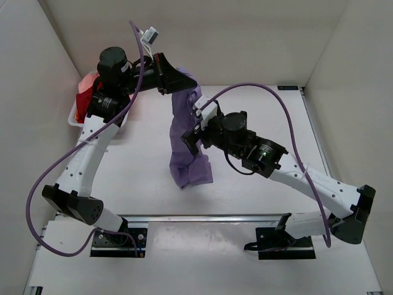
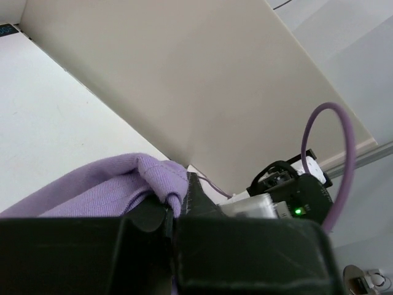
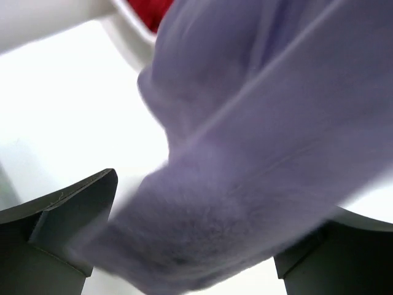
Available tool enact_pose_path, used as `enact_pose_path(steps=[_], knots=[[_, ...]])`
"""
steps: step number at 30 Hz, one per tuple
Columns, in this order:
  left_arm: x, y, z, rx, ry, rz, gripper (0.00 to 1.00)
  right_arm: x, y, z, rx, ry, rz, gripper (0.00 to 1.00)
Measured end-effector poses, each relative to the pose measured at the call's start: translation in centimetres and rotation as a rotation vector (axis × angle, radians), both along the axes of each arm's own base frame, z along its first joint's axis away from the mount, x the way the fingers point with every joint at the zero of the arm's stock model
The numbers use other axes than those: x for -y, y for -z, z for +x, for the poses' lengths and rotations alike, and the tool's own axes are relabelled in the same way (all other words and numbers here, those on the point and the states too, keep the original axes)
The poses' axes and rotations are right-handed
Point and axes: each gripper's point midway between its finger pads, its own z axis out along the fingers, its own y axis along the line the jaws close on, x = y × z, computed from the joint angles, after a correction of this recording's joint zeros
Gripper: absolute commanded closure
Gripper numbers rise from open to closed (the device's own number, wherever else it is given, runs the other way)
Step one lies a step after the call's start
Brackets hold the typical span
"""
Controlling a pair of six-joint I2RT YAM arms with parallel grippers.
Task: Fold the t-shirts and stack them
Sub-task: Flatten out the tshirt
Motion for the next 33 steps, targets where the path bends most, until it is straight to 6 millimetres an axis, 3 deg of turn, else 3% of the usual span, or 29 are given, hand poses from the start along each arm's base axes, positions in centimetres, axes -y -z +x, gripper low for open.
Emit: enact_pose_path(steps=[2, 4, 6, 10, 14, 18, 21, 23, 25, 27, 30, 33], knots=[[0.0, 0.2, 0.0, -0.004, -0.001, 0.000, 0.99, 0.5, -1.3, 0.3, 0.046, 0.033, 0.044, 0.06], [0.0, 0.4, 0.1, -0.008, -0.002, 0.001, 1.00, 1.1, -1.8, 0.7, 0.073, 0.054, 0.070, 0.20], [-0.1, 0.5, 0.2, -0.009, -0.004, 0.002, 0.99, 1.5, -2.4, 1.4, 0.100, 0.075, 0.081, 1.00], [-0.3, 0.4, 0.2, -0.005, -0.010, 0.001, 0.98, 2.6, -3.5, 2.7, 0.134, 0.133, 0.089, 1.00], [-0.7, -0.1, 0.4, 0.010, -0.022, -0.002, 0.98, 4.2, -6.1, 2.7, 0.185, 0.164, 0.107, 1.00], [-0.5, -2.5, -0.6, 0.071, 0.008, -0.037, 0.98, 8.3, -12.2, 1.9, 0.280, 0.213, 0.189, 1.00], [0.5, -4.3, -2.9, 0.127, 0.098, -0.079, 0.97, 12.0, -18.8, -0.1, 0.376, 0.224, 0.301, 1.00], [1.2, -5.1, -4.6, 0.155, 0.161, -0.096, 0.98, 14.1, -22.0, -1.6, 0.429, 0.196, 0.351, 1.00], [1.6, -6.1, -6.3, 0.195, 0.207, -0.118, 0.97, 16.1, -22.8, -2.0, 0.452, 0.181, 0.351, 1.00], [1.5, -7.0, -7.3, 0.231, 0.221, -0.137, 0.97, 18.3, -22.2, -1.2, 0.450, 0.180, 0.315, 1.00], [2.0, -7.5, -8.0, 0.243, 0.234, -0.166, 0.95, 23.0, -21.7, -0.4, 0.442, 0.195, 0.265, 1.00], [3.2, -6.1, -8.3, 0.177, 0.275, -0.165, 0.94, 23.1, -24.2, -3.6, 0.478, 0.126, 0.271, 1.00]])
